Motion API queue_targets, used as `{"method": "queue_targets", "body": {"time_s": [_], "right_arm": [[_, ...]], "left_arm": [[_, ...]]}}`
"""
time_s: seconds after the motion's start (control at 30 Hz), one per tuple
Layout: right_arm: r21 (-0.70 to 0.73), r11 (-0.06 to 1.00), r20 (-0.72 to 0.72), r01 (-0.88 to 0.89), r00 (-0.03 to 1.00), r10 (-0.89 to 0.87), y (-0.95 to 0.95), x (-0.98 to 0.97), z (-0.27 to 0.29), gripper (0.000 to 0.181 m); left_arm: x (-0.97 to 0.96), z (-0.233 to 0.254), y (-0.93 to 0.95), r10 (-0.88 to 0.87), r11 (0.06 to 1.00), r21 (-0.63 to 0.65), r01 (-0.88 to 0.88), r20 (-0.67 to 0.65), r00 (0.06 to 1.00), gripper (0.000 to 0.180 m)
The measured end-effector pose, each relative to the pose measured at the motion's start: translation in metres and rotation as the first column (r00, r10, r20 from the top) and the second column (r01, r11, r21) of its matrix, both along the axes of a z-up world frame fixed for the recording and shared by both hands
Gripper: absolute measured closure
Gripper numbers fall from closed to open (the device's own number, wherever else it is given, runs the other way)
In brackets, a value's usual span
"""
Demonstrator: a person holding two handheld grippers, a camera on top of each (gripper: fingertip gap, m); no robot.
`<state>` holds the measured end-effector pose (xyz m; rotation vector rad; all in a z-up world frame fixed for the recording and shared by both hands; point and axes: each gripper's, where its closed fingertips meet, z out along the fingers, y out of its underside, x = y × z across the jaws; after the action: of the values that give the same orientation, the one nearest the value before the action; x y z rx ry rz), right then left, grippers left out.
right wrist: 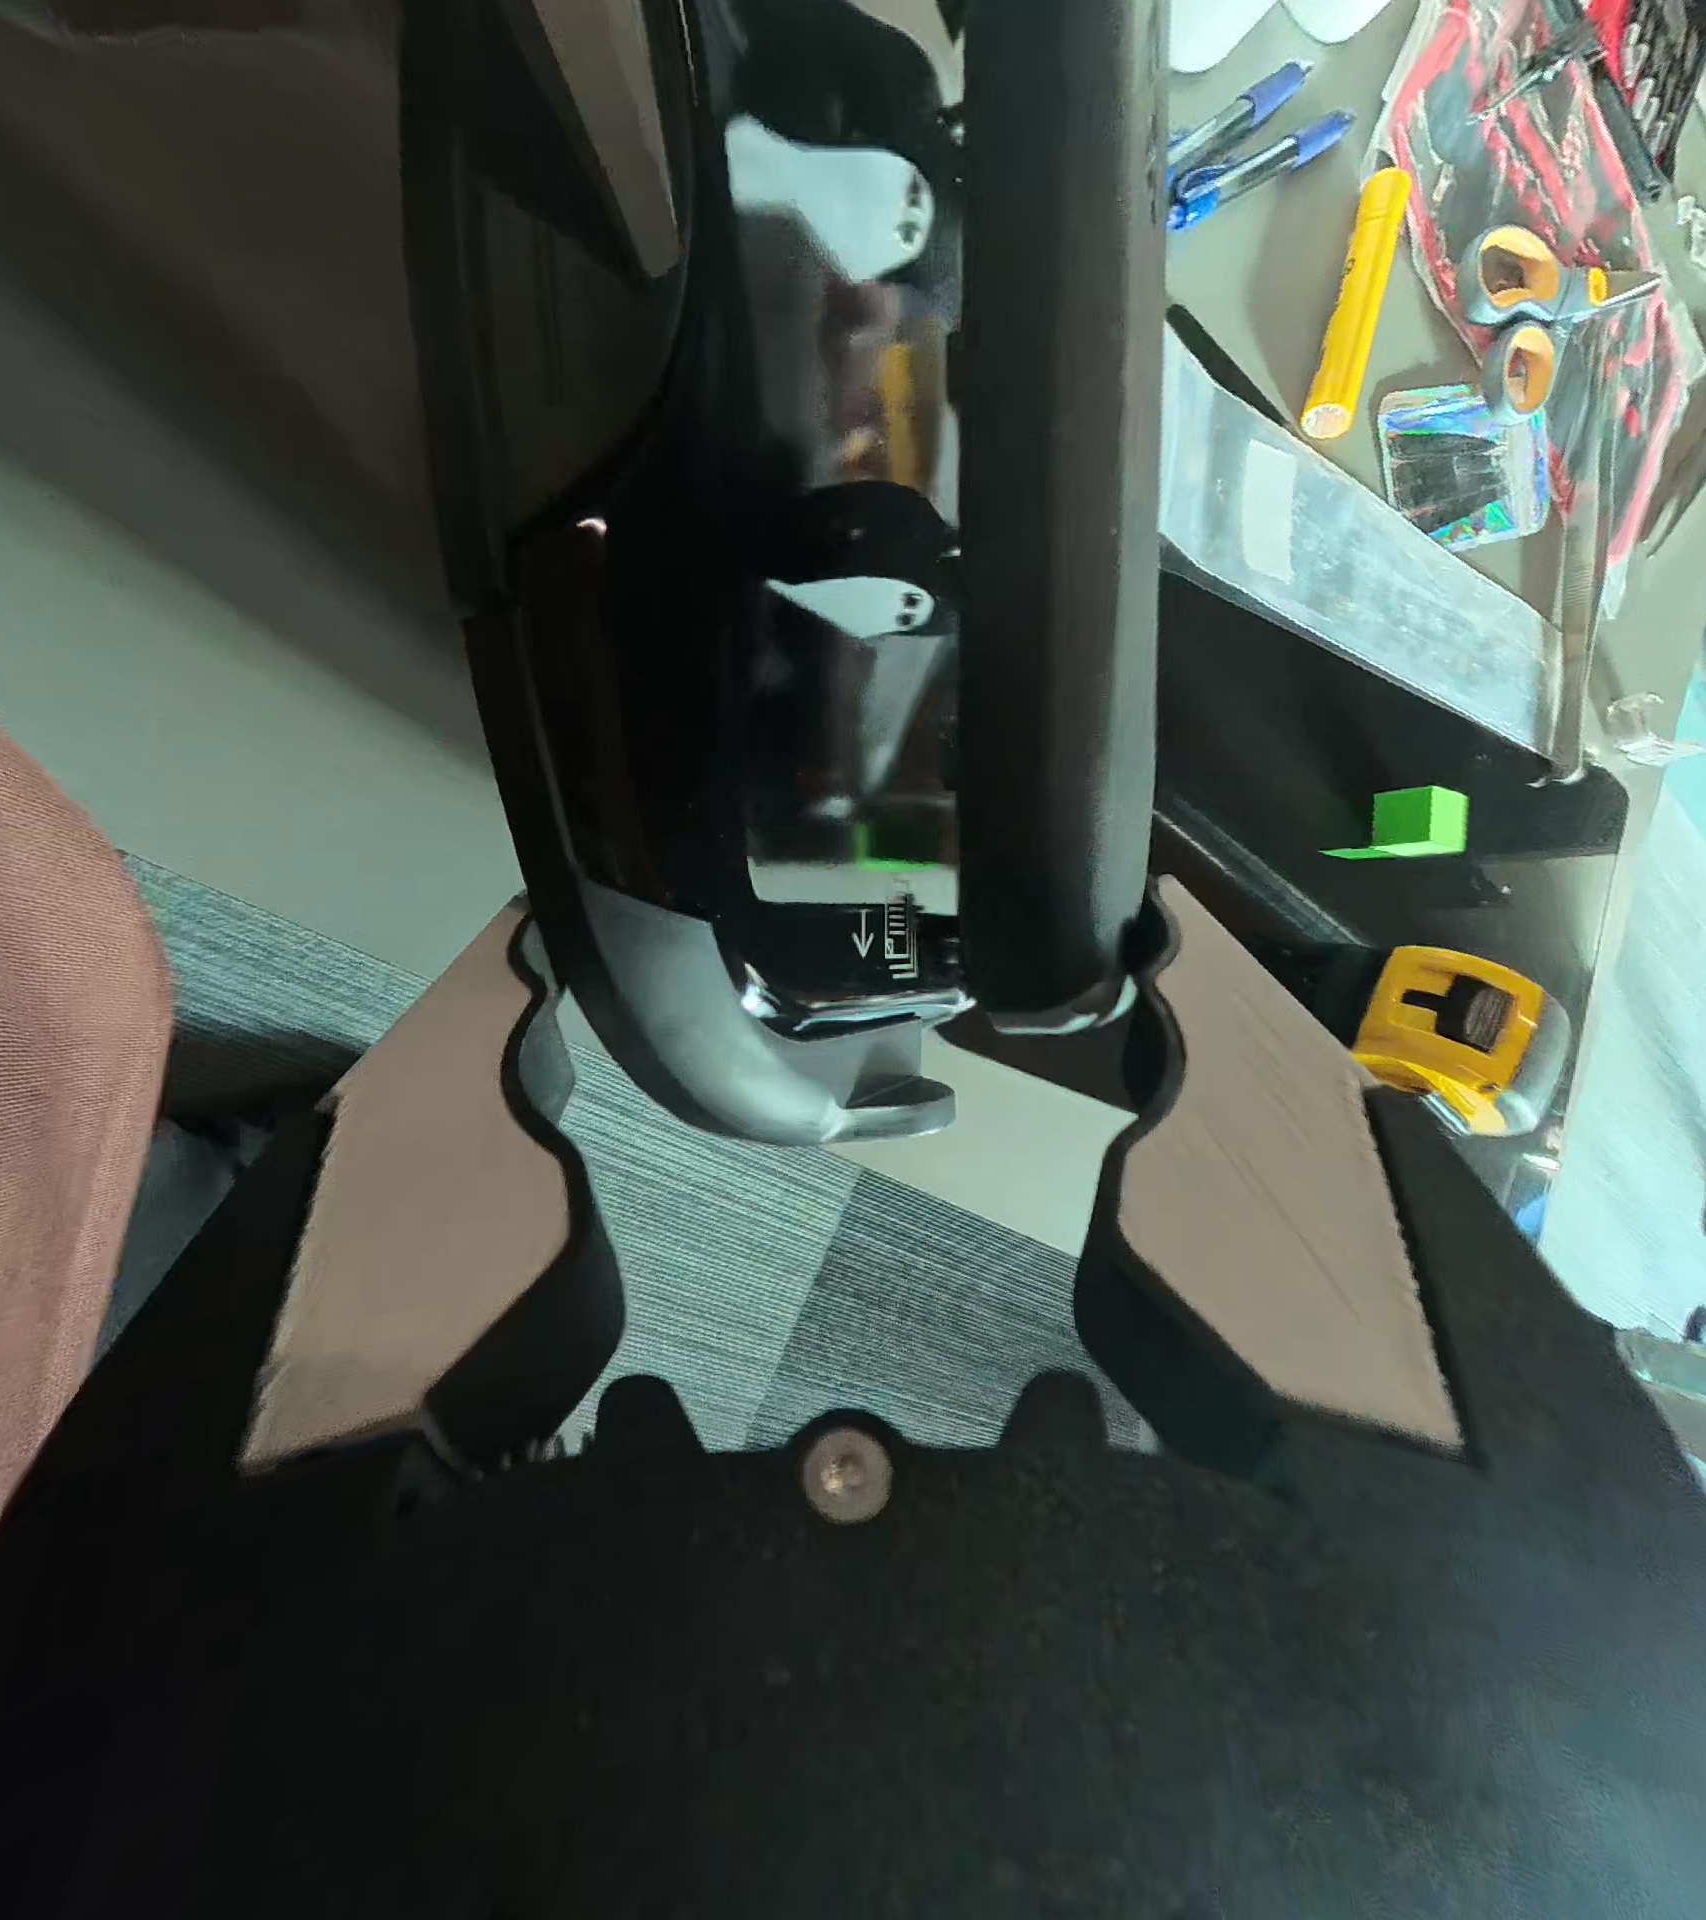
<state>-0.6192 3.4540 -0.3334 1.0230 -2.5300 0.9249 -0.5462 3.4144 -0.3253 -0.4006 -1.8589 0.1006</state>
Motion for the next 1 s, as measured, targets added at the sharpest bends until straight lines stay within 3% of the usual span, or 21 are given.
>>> {"method": "queue_targets", "body": {"time_s": [0.1, 0.2, 0.23, 0.27, 0.33, 0.47, 0.5, 0.53, 0.57, 0.67, 0.73, 0.93, 1.0], "right_arm": [[0.050, 0.999, 0.168, -0.004, 0.986, -0.005, 0.002, 0.011, 0.010, 0.078], [0.051, 0.998, 0.202, -0.033, 0.979, 0.022, 0.003, 0.014, 0.017, 0.085], [0.005, 0.999, 0.216, -0.034, 0.976, 0.032, 0.000, 0.016, 0.028, 0.099], [-0.076, 0.997, 0.229, -0.032, 0.972, 0.049, -0.004, 0.017, 0.046, 0.136], [-0.144, 0.989, 0.247, -0.038, 0.966, 0.073, -0.010, 0.022, 0.067, 0.132], [-0.074, 0.996, -0.094, -0.045, 0.995, 0.038, -0.029, 0.002, 0.028, 0.119], [-0.092, 0.994, -0.139, -0.053, 0.990, 0.039, -0.036, 0.000, 0.028, 0.128], [-0.119, 0.991, -0.173, -0.060, 0.984, 0.039, -0.045, -0.002, 0.035, 0.154], [-0.114, 0.991, -0.143, -0.062, 0.989, 0.046, -0.049, -0.002, 0.040, 0.162], [-0.068, 0.997, 0.001, 0.025, 1.000, -0.025, -0.059, -0.012, 0.045, 0.163], [-0.034, 0.999, 0.050, 0.041, 0.998, -0.040, -0.066, -0.016, 0.043, 0.163], [-0.013, 0.998, 0.061, 0.054, 0.997, -0.053, -0.070, -0.009, 0.038, 0.158], [-0.022, 0.997, 0.055, 0.072, 0.996, -0.071, -0.066, -0.005, 0.035, 0.156]], "left_arm": [[0.004, -0.004, 0.000, 0.020, 0.999, 0.045, -0.020, -0.011, 1.000, 0.162], [0.005, -0.005, 0.001, 0.030, 0.998, 0.056, -0.029, -0.018, 0.999, 0.163], [0.006, -0.005, 0.001, 0.035, 0.997, 0.064, -0.033, -0.020, 0.999, 0.162], [0.007, -0.006, 0.002, 0.042, 0.996, 0.075, -0.040, -0.023, 0.999, 0.162], [0.007, -0.003, 0.004, 0.031, 0.998, 0.047, -0.030, -0.026, 0.999, 0.163], [0.003, 0.010, 0.004, -0.018, 0.998, -0.061, 0.016, -0.031, 0.999, 0.165], [0.002, 0.011, 0.005, -0.024, 0.997, -0.073, 0.022, -0.031, 0.999, 0.165], [0.002, 0.011, 0.004, -0.015, 0.998, -0.059, 0.012, -0.043, 0.999, 0.165], [0.004, 0.015, 0.002, 0.006, 0.999, -0.044, -0.009, -0.078, 0.997, 0.165], [0.002, 0.028, -0.002, 0.020, 0.998, -0.054, -0.029, -0.165, 0.986, 0.170], [0.000, 0.033, -0.007, 0.071, 0.997, 0.051, -0.061, -0.214, 0.974, 0.173], [0.007, 0.027, -0.013, 0.105, 0.993, 0.074, -0.093, -0.187, 0.977, 0.174], [0.010, 0.021, -0.011, 0.088, 0.996, 0.002, -0.089, -0.154, 0.984, 0.171]]}}
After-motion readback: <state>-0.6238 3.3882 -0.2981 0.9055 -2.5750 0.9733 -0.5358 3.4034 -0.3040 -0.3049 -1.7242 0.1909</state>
